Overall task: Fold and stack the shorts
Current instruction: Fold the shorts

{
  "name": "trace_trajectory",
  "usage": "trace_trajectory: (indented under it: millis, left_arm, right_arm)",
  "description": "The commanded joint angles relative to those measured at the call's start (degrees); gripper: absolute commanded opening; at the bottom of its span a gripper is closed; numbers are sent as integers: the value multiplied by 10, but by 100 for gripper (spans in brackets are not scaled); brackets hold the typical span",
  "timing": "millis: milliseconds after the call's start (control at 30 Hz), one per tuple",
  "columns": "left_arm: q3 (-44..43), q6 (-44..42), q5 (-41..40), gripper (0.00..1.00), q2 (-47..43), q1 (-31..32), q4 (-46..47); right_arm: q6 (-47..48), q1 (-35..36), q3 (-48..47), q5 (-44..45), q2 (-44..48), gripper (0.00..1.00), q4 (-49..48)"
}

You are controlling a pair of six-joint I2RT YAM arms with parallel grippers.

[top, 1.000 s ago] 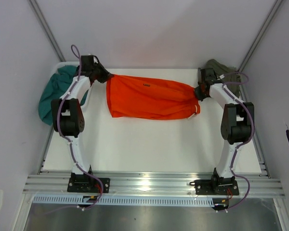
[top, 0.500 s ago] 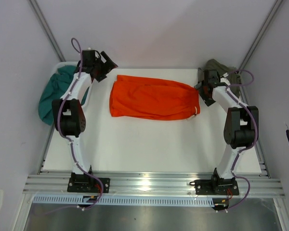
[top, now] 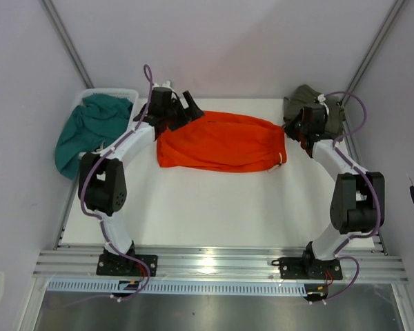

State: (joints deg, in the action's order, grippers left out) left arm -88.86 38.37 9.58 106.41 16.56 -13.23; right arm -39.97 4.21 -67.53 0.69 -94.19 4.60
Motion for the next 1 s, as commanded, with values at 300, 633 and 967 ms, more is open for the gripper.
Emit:
trace_trajectory:
  millis: [300, 633, 967]
  left_arm:
    - [56, -15, 78, 99, 17, 9, 129]
    - [49, -17, 92, 99, 67, 9, 149]
    - [57, -22, 81, 99, 74, 9, 147]
  right_arm:
    - [-59, -21, -42, -246, -167, 0, -222]
    - [-138, -68, -102, -234, -324, 0, -218]
    - [-130, -65, -123, -215, -346, 0, -155]
